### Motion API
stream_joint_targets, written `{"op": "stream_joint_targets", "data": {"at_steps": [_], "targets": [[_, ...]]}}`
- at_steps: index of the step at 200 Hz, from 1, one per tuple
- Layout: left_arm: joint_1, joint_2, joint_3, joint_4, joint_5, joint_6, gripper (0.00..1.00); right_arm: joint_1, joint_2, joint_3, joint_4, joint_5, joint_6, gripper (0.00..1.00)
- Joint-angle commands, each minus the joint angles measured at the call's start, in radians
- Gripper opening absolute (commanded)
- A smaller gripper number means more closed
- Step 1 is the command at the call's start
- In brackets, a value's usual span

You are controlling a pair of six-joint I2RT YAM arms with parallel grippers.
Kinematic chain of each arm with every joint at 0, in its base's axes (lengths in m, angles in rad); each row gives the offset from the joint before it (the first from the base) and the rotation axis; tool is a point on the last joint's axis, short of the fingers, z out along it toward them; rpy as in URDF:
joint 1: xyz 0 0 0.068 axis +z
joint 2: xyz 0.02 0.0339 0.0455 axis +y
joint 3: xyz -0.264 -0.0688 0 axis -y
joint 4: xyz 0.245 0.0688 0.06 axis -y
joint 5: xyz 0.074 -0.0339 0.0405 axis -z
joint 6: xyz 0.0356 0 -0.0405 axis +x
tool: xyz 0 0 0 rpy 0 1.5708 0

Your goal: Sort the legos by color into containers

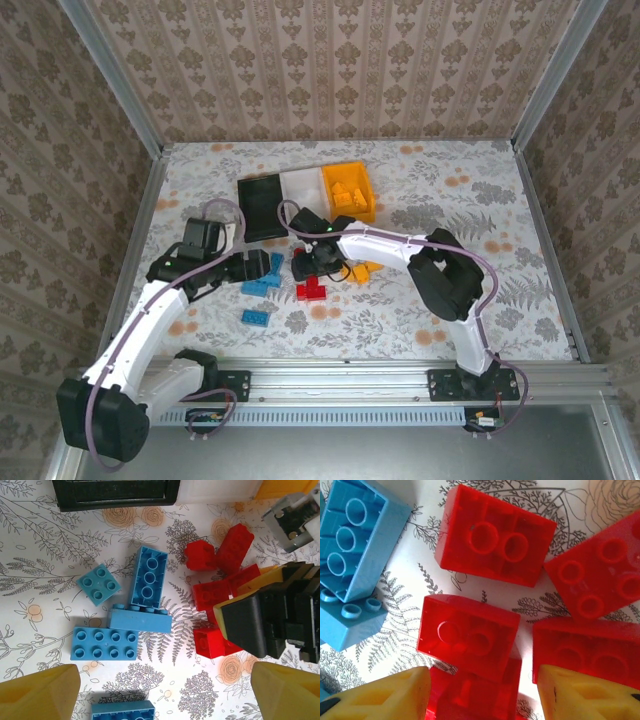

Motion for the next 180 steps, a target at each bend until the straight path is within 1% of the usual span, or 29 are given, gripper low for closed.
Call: {"op": "stream_joint_targets", "data": {"at_steps": [1,32,71,101,139,150,180], "targets": [[0.019,-0.009,-0.004,0.008,0.047,0.033,0.9,0.019,0.046,0.069,-0.081,0.056,0.002,0.57],[0.028,-0.011,-0.007,0.012,0.064,0.034,0.91,0.023,0.047,0.088,-0.111,0.085,0.01,0.42],[0.033,0.001,-0.009,0.021,0.079,0.029,0.91,0.026,-0.022,0.087,-0.135,0.128,0.009,0.35],[0.034,-0.004,-0.009,0.021,0.081,0.03,0.92,0.023,-0.085,0.107,-0.149,0.155,-0.003,0.34],[0.032,0.005,-0.015,0.032,0.104,0.02,0.93,-0.018,-0.111,0.226,-0.16,0.236,-0.089,0.34],[0.027,0.012,-0.015,0.032,0.107,0.012,0.93,-0.038,-0.103,0.258,-0.134,0.253,-0.121,0.34],[0.0,0.026,-0.035,0.051,0.096,-0.024,0.94,-0.092,-0.048,0.309,0.01,0.298,-0.203,0.34]]}}
